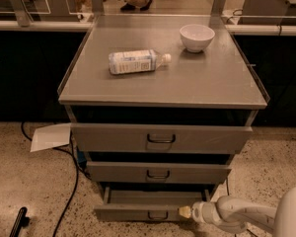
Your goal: Close bottom drawer
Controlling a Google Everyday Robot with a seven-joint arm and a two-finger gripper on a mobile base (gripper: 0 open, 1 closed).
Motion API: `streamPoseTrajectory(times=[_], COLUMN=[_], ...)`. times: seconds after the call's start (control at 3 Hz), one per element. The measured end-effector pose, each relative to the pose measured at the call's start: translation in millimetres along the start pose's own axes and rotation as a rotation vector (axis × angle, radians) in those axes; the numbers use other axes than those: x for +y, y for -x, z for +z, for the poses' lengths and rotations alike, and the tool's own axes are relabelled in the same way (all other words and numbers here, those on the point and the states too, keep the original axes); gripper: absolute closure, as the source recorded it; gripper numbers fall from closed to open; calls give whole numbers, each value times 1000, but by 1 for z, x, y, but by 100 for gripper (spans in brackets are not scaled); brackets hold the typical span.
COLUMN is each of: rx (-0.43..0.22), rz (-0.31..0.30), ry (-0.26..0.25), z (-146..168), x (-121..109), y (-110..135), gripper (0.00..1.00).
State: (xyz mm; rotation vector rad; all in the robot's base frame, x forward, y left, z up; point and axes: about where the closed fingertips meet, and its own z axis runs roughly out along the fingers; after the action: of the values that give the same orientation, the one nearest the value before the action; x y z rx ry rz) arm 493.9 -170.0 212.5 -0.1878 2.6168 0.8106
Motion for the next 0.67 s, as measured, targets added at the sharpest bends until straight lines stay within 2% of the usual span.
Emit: streamPoseTrajectory(times=[0.67], rx=[-49], rz=[71], ry=[-27], z=[-27], x=[-10], y=[-30], gripper=[100])
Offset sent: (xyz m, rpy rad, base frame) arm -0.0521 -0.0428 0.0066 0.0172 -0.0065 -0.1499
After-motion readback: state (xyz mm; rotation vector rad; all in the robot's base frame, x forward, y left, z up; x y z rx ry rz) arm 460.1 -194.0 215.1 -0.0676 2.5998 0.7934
